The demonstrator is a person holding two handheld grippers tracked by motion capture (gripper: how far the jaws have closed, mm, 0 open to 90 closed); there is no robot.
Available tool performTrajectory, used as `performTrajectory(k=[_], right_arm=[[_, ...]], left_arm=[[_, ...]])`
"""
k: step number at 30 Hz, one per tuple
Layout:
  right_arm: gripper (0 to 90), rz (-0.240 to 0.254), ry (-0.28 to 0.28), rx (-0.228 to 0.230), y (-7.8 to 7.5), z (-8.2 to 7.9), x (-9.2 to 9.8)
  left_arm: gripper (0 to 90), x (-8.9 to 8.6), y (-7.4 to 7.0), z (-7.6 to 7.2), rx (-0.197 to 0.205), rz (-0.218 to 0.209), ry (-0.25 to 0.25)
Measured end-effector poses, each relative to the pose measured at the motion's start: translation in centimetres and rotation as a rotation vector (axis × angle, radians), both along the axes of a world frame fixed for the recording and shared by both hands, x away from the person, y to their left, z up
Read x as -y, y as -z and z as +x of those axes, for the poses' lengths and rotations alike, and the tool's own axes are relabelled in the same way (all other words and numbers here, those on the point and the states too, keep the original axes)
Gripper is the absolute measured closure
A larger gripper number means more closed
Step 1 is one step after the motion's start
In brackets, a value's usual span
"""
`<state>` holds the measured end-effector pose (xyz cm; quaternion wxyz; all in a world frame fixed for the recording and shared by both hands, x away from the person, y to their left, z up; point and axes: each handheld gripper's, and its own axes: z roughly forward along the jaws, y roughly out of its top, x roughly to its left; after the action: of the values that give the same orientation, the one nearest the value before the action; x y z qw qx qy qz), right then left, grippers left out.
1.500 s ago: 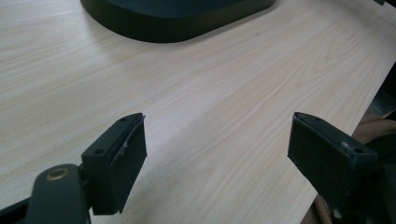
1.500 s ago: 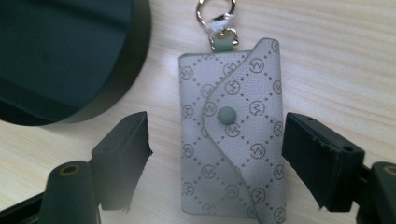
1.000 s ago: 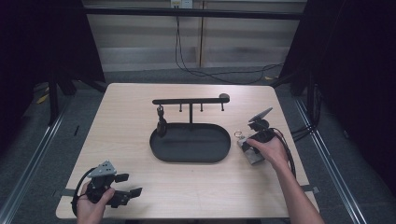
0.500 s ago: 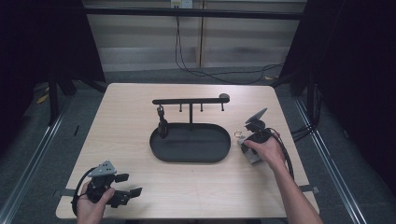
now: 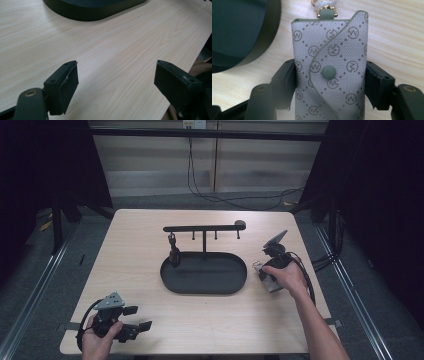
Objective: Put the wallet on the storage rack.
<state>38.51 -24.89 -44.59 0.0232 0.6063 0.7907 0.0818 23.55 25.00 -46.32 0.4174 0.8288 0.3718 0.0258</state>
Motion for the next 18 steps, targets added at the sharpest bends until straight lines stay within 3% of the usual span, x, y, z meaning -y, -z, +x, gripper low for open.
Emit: performTrajectory(k=[15,18], right_arm=[[33.6,0.021,-0.007,0.000,-2.4,-0.4,0.1],[33.6,0.004,-0.026,-0.009,-2.7,-0.5,-0.1]], left_arm=[[19.4,0.0,0.0,0.0,-0.002,0.000,0.001],[19.4,0.0,0.0,0.0,-0.004,0.001,-0.001]])
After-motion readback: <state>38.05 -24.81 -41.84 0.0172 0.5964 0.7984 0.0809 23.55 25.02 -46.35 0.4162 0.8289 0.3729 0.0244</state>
